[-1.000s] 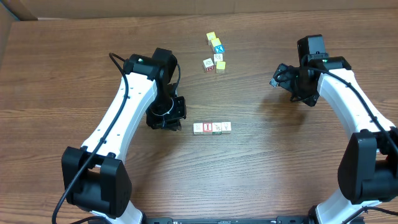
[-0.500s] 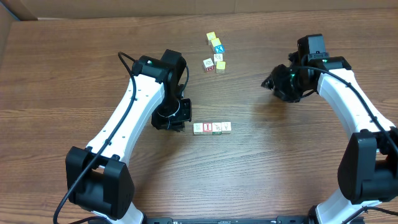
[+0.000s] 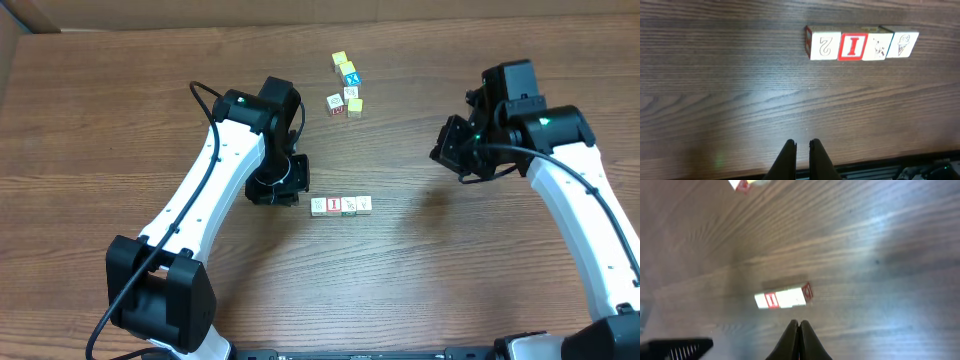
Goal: Flip 4 blocks
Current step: 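Move the right gripper toward the right end of the row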
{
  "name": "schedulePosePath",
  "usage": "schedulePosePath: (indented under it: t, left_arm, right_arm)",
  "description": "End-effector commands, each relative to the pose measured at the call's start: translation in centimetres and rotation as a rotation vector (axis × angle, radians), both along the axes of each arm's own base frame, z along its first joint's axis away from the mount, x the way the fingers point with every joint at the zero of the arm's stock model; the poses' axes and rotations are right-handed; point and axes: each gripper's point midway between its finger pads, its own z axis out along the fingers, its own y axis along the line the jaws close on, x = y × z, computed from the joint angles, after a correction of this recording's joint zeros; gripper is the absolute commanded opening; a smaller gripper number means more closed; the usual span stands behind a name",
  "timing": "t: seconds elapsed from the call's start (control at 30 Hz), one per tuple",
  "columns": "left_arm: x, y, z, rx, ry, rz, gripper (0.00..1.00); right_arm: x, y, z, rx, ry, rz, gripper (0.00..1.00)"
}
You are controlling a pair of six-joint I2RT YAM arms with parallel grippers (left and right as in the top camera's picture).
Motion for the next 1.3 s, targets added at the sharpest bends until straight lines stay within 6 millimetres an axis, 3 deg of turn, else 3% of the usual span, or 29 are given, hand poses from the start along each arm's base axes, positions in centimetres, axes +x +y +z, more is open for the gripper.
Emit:
schedulePosePath:
  t: [0.0, 0.17, 0.27, 0.4, 0.43, 0.53, 0.7, 1.03, 1.27]
  left_arm:
    - [0.4, -0.1, 1.1, -0.007, -0.04, 0.027, 0.04]
    - [1.2, -0.3, 1.1, -0.014, -0.073, 0.026, 0.04]
    - [1.5, 0.3, 1.0, 0.02, -0.088, 0.026, 0.11]
    - [2.1, 0.2, 0.9, 0.022, -0.116, 0.027, 0.18]
    - [2.3, 0.3, 0.9, 0.024, -0.125, 0.027, 0.18]
    - [2.8, 0.5, 0.9, 0.043, -0.146, 0.027, 0.05]
    - [3.1, 1.8, 0.7, 0.116, -0.164, 0.028, 0.04]
    - [2.5, 2.5, -2.9, 0.147, -0.145, 0.062, 0.04]
    - [2.9, 2.1, -4.8, 0.126, -0.173, 0.08, 0.05]
  right_arm:
    - [-0.4, 0.2, -1.7, -0.045, 0.028, 0.007, 0.04]
    - [-1.3, -0.2, -4.3, -0.169, 0.067, -0.081, 0.04]
    - [-1.7, -0.4, -5.7, -0.234, 0.077, -0.151, 0.04]
    - [-1.4, 1.3, -6.8, -0.221, 0.03, -0.131, 0.04]
    - [-1.3, 1.6, -7.1, -0.217, 0.02, -0.123, 0.04]
    - [-1.3, 2.3, -7.6, -0.21, 0.003, -0.107, 0.04]
    - [-1.5, 2.5, -8.7, -0.207, -0.002, -0.1, 0.04]
    - [-1.7, 2.7, -11.0, -0.192, -0.006, -0.114, 0.04]
    - [-2.0, 4.5, -13.3, -0.19, 0.004, -0.083, 0.04]
